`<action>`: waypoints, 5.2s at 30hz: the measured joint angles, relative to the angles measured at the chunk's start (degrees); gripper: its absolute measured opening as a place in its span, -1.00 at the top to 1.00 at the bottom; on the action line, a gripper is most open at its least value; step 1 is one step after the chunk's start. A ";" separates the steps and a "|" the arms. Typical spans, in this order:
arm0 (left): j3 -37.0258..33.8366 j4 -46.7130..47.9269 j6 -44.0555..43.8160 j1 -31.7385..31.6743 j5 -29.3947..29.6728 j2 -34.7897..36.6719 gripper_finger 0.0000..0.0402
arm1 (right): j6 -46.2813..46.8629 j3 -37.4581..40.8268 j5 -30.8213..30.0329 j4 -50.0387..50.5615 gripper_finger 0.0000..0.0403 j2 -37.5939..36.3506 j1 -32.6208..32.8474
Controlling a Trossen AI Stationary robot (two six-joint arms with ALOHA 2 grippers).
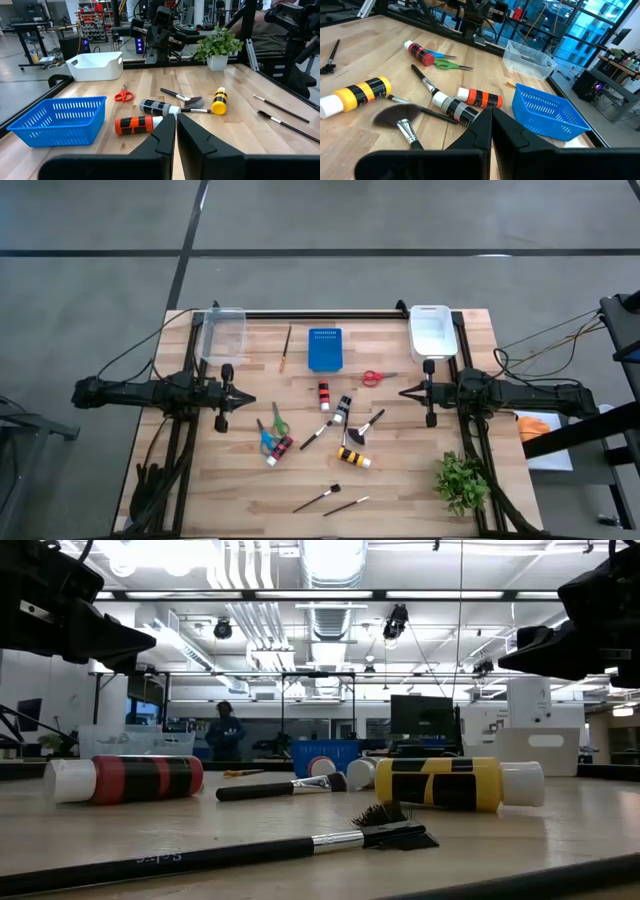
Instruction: Pick & Place Paint Supplies
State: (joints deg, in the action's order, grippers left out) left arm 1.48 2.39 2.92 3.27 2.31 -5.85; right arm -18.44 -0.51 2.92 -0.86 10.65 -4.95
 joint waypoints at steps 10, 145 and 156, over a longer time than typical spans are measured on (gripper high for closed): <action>0.00 0.02 0.00 0.00 0.00 0.02 0.86 | 0.00 0.00 0.00 0.00 0.96 -0.01 -0.02; -0.26 -11.69 2.43 -0.11 1.88 0.01 0.86 | 19.78 -24.57 17.80 -6.78 0.96 12.53 0.05; 0.76 -25.16 8.92 -0.04 1.53 -0.02 0.78 | 15.37 -28.90 19.65 -2.90 0.96 20.44 0.09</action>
State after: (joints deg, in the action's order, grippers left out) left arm 2.23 -22.77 11.83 3.22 3.84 -5.87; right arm -3.07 -29.41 22.57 -3.76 31.08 -4.86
